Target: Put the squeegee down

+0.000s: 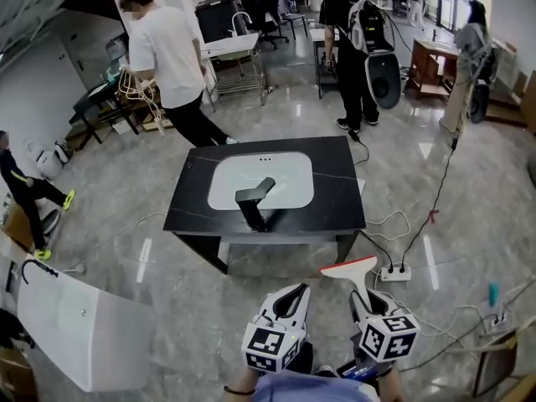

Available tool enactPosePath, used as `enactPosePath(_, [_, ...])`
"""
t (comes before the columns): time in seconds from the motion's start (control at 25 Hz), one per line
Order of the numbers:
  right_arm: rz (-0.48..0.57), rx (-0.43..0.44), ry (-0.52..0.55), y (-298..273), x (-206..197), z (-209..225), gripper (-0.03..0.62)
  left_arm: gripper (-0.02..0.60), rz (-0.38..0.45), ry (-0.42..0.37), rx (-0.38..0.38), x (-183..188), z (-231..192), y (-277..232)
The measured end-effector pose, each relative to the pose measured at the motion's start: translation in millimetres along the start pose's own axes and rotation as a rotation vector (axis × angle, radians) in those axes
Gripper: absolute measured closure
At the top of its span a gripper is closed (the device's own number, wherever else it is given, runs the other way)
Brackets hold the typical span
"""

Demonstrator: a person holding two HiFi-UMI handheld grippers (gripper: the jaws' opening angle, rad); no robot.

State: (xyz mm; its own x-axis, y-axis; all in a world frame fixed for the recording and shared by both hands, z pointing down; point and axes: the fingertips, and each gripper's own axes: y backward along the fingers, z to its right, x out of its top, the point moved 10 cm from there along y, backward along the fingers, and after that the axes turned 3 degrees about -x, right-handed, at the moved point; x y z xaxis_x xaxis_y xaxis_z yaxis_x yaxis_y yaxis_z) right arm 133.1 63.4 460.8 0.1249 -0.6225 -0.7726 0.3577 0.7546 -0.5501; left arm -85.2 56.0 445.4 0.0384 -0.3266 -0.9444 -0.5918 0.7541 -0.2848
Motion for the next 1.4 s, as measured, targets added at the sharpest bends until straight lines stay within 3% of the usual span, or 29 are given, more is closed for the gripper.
enactPosePath(0.72, [0.025,-0.125,-0.004,-94.1,87.8,-26.7,0.493,0.56,0.052,0.005,-0.105,57.4,-125.6,-71.1])
enactPosePath(1.4, [0.011,-0.178,-0.037,-130.9,121.0,7.0,0.493,0.56,0.042,0.038,-0.141,67.2,-149.4,-125.1])
